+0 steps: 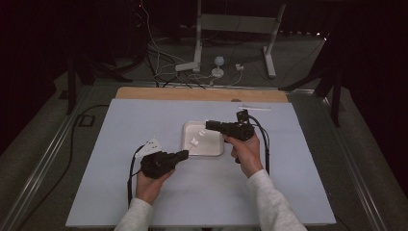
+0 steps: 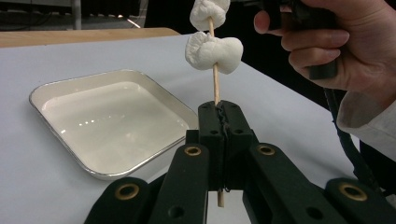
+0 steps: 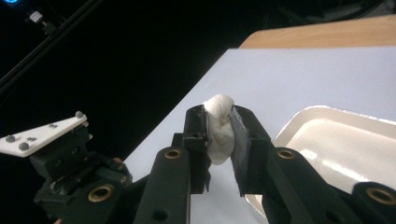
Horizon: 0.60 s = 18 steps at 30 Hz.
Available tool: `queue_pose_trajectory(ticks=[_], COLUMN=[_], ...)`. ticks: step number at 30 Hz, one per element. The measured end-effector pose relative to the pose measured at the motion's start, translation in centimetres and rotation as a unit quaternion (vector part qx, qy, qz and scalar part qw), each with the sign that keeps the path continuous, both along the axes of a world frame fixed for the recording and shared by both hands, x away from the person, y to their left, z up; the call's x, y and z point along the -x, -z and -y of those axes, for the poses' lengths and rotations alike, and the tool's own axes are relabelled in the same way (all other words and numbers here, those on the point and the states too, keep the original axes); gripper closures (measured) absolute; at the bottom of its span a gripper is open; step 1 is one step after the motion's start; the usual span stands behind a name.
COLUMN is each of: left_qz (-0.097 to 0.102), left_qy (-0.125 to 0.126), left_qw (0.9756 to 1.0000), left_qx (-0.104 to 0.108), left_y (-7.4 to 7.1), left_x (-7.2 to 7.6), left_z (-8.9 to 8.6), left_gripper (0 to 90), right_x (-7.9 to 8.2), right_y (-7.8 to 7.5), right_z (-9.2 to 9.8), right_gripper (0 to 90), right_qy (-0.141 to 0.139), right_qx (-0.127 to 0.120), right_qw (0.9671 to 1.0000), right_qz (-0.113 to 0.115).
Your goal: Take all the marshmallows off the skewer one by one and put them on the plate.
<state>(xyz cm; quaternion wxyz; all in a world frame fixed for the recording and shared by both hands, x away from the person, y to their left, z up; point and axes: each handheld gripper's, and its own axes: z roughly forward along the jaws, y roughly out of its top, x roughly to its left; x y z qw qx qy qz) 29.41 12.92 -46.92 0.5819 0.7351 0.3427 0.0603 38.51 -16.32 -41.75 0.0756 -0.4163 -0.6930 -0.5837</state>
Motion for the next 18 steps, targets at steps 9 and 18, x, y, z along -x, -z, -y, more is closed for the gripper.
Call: queue_pose_trajectory(ticks=[9, 18], left_qz=[0.005, 0.004], left_qy=[0.0, -0.003], left_qw=[1.0, 1.0], left_qx=[-0.002, -0.008], left_y=[-0.1, -0.17], left_x=[0.03, 0.08], left_z=[-0.28, -0.38], left_gripper=[90.0, 90.0], right_x=[0.41, 0.71], right_y=[-0.78, -1.01], right_z=[-0.28, -0.68], right_gripper=[81.1, 82.4], right_qy=[0.027, 0.049], right_qx=[0.02, 0.054], right_qw=[0.9989, 0.9951], right_qz=[0.034, 0.066])
